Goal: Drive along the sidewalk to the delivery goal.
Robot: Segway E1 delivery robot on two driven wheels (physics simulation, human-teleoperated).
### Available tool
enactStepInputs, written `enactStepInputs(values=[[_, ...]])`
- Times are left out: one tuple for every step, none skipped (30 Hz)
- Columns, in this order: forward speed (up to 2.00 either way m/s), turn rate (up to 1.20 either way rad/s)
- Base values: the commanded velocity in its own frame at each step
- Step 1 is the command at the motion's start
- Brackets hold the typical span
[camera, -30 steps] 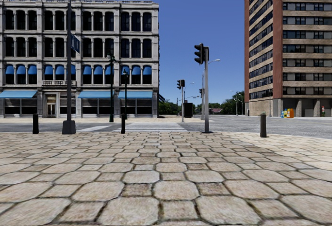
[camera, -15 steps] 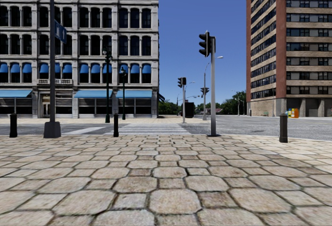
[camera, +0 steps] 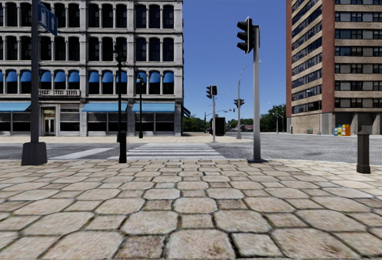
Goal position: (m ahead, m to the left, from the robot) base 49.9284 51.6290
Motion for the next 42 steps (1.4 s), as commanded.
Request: enactStepInputs(values=[[2.00, 0.00], [2.00, 0.00], [2.00, 0.00], [2.00, 0.00], [2.00, 0.00], [2.00, 0.00], [2.00, 0.00], [2.00, 0.00], [2.00, 0.00], [2.00, 0.00], [2.00, 0.00], [2.00, 0.00], [2.00, 0.00], [2.00, 0.00], [2.00, 0.00], [2.00, 0.00], [2.00, 0.00], [2.00, 0.00], [2.00, 0.00], [2.00, 0.00], [2.00, 0.00], [2.00, 0.00], [2.00, 0.00], [2.00, 0.00], [2.00, 0.00], [2.00, 0.00], [2.00, 0.00], [2.00, 0.00], [2.00, 0.00], [2.00, 0.00], [2.00, 0.00], [2.00, 0.00], [2.00, 0.00], [2.00, 0.00], [2.00, 0.00], [2.00, 0.00], [2.00, 0.00], [2.00, 0.00], [2.00, 0.00], [2.00, 0.00], [2.00, 0.00], [2.00, 0.00]])
